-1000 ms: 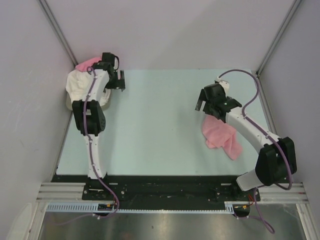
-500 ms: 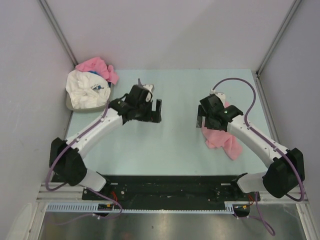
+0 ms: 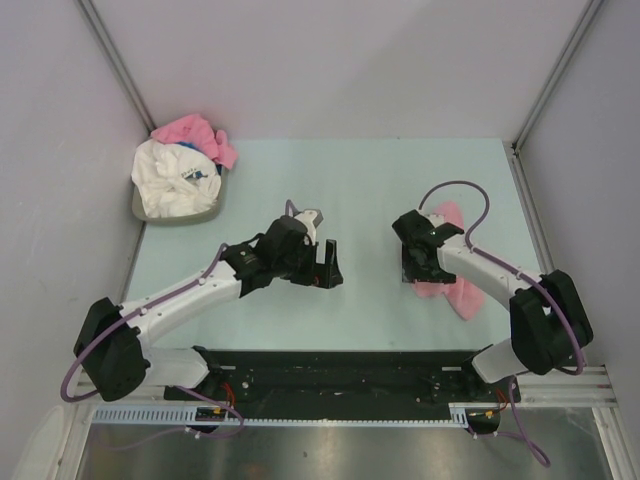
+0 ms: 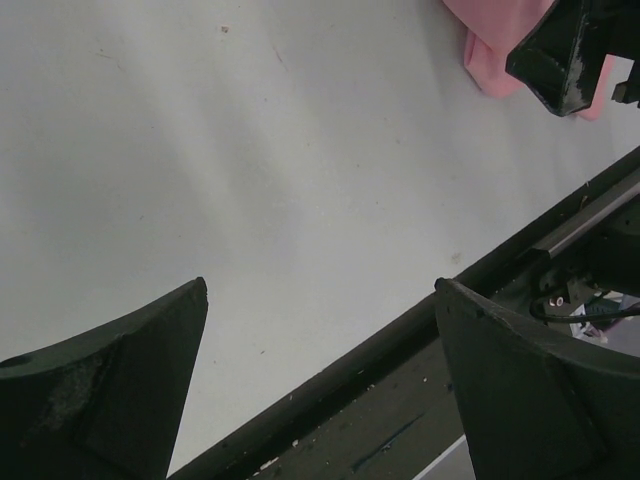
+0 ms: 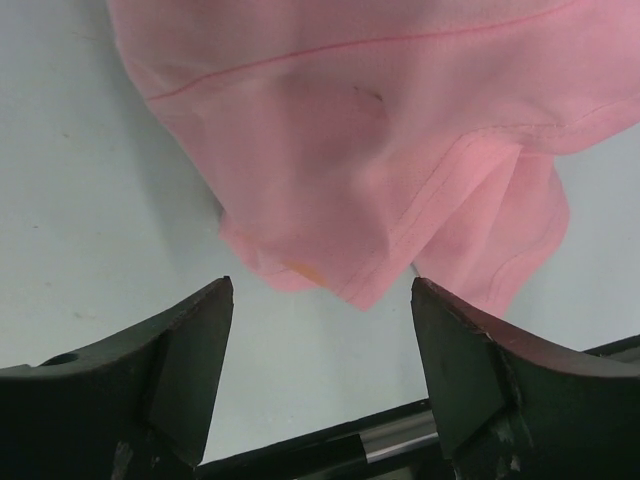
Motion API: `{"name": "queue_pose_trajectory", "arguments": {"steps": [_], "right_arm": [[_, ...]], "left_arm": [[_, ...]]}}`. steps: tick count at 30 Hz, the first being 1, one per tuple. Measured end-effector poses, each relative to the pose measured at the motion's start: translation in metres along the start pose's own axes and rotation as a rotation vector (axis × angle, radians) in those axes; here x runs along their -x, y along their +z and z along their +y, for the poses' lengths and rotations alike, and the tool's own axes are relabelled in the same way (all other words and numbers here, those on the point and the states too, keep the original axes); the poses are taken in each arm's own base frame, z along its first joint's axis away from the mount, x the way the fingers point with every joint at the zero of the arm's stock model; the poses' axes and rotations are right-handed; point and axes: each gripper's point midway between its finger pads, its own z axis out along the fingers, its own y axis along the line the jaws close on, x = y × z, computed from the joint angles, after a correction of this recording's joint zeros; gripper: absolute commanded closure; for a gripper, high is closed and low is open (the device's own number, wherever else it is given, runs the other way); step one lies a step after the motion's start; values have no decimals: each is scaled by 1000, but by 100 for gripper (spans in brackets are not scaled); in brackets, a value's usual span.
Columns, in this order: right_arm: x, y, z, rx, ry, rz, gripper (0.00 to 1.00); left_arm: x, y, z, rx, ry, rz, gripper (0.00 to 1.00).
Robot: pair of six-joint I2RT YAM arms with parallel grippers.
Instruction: Fold and stack the t-shirts
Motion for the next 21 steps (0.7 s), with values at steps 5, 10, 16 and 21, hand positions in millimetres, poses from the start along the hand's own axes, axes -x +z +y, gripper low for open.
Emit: {"name": "queue_pose_trajectory", "arguments": {"steps": [5,10,16,21], "right_arm": [[-13,12,-5,-26,0,33,31],[-23,23,-7,-42,8,56,48],[-27,30,-8,-55,15,64,84],[-24,32,-11,-61,25,53,100]], "left_arm": [[-1,0,-3,-22,-5,-4,0],[2,1,-5,-32,-3,-12,0],[3,1,-6,-36,-2,-21,0],[4,1,-6,-36,-2,-22,0]]}}
